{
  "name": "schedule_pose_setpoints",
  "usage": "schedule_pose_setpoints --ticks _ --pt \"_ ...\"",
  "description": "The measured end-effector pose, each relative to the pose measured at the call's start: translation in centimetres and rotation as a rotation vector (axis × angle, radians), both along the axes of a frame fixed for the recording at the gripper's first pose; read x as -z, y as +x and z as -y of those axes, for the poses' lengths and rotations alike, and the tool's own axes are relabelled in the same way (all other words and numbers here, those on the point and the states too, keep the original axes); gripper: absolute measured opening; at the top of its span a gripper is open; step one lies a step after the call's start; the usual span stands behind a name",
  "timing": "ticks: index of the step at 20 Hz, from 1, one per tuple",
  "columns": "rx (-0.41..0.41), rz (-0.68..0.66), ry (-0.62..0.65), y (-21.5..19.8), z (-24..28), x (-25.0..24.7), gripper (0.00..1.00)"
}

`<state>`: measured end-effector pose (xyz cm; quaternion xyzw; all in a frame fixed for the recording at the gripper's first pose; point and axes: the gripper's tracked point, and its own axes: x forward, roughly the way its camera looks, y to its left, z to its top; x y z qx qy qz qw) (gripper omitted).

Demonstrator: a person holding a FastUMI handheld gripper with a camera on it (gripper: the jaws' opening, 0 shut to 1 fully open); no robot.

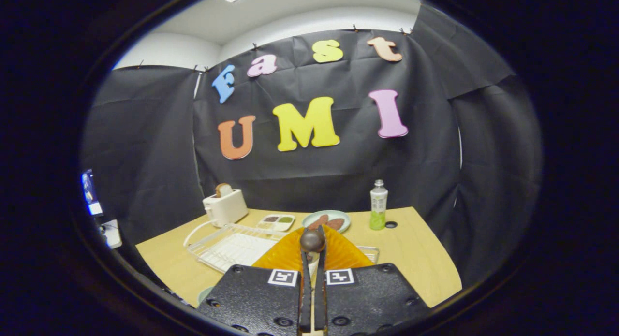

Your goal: Take the plate from the dish rack, then take the spoon from the basket and place it into the plate.

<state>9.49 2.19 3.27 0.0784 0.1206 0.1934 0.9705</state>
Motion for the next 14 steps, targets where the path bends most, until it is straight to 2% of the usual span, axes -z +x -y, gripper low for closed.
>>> schedule_pose_setpoints --ticks 3,7,14 --pt "-0.091 -0.050 -0.015 -3.0 -4.0 1.6 0.08" --pt "-0.226 -0.194 -0.020 -6.7 -8.8 6.3 0.08" --pt "-0.300 -0.329 -0.094 -8.5 -13.0 11.1 0.08"
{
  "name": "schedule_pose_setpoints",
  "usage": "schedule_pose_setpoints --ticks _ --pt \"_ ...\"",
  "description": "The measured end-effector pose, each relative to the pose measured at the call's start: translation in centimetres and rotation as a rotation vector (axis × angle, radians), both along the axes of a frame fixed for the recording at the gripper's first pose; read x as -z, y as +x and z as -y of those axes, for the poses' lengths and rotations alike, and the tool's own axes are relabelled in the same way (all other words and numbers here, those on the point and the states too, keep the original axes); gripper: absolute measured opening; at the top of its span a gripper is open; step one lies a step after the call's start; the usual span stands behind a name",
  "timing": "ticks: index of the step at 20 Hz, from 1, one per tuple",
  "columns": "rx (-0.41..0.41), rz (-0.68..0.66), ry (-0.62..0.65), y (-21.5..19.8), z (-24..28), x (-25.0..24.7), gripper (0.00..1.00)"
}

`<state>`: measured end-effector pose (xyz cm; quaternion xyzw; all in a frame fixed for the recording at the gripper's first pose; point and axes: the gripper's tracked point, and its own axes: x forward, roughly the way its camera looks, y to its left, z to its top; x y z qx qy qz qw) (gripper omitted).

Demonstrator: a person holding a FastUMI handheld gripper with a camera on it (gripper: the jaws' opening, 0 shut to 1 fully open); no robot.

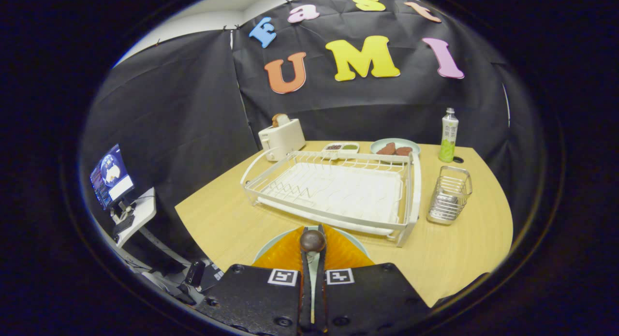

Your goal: Take the plate from the dish rack, then take the spoon from the basket and place it into the plate.

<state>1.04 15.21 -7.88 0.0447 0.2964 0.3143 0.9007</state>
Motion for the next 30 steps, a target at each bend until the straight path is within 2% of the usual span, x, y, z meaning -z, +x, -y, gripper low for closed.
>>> schedule_pose_setpoints --ticks 6,10,11,14,16,22,30 --pt "-0.056 -0.093 -0.002 -0.4 -1.9 1.8 0.12" --pt "-0.021 -0.069 -0.048 0.5 -0.8 2.0 0.19" --pt "-0.006 -0.053 -0.062 0.8 -0.5 2.1 0.22" --pt "0.025 -0.032 -0.048 1.1 0.3 1.3 0.42" --pt "0.062 -0.004 -0.024 1.6 1.4 0.1 0.56" --pt "0.210 0.138 -0.039 3.0 4.6 -3.0 0.82" --pt "0.465 0.431 -0.004 2.7 8.9 -9.8 0.97"
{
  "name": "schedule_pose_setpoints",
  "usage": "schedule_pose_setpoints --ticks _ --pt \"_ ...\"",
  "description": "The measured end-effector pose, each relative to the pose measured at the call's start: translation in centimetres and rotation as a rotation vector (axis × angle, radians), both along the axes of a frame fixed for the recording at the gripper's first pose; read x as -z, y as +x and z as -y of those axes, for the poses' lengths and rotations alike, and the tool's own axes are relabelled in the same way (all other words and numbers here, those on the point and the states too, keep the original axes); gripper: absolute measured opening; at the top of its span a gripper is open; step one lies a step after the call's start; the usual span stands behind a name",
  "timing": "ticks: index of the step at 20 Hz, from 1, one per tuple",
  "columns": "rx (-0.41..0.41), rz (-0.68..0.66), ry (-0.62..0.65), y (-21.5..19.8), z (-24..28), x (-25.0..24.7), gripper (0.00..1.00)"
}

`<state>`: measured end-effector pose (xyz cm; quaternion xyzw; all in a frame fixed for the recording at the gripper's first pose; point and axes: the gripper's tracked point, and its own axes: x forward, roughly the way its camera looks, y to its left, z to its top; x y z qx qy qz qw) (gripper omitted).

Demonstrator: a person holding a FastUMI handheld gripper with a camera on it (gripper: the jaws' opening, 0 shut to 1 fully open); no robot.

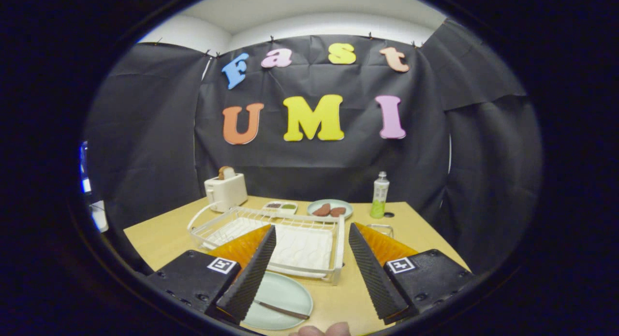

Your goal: Take the plate from the dish rack, then take the spoon from the basket and place it into the plate.

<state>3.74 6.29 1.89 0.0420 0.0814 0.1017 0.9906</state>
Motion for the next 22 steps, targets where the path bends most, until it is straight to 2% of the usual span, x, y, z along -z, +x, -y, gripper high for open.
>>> schedule_pose_setpoints --ticks 5,14,22 --pt "0.053 0.116 0.040 -1.9 0.0 -2.2 0.98" --pt "0.072 0.167 0.101 -4.5 -2.4 -2.2 0.98" --pt "0.094 0.166 0.140 -5.0 -4.2 -1.2 0.98"
